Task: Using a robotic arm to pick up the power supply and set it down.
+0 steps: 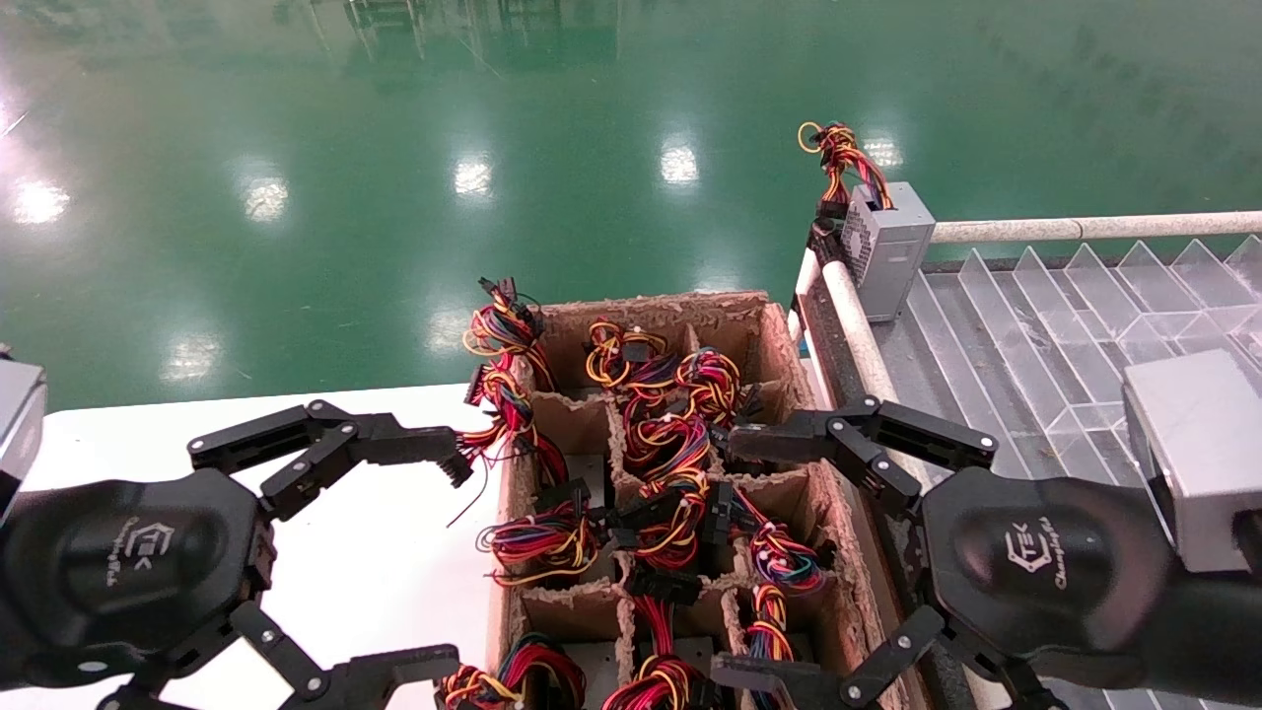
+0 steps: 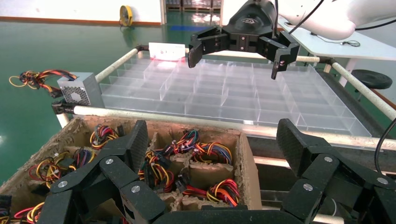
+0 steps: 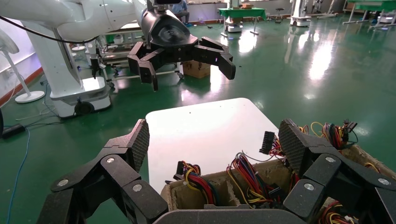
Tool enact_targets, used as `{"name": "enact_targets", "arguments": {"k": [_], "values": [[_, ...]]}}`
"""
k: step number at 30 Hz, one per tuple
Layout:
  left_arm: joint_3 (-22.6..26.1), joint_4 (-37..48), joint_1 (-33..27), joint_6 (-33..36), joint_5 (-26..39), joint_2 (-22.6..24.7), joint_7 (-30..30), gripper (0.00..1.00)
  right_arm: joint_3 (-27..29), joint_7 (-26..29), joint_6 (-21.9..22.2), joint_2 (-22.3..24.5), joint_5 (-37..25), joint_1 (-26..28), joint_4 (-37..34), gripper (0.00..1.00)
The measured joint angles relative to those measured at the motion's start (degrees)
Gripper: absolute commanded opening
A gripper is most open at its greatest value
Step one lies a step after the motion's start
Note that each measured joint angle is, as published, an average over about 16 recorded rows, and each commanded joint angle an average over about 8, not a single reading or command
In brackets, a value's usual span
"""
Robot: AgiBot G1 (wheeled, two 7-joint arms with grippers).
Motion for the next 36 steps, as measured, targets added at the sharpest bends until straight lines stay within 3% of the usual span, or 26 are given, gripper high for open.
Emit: {"name": "enact_targets", "arguments": {"k": [30,36], "values": [[0.0,0.0,0.0,0.0,0.0,0.0,0.0,1.0,0.0,0.0,0.0,0.0,0.0,0.0,0.0,1.0],[0.0,0.0,0.0,0.0,0.0,0.0,0.0,0.25,0.0,0.0,0.0,0.0,0.0,0.0,0.0,1.0]]}}
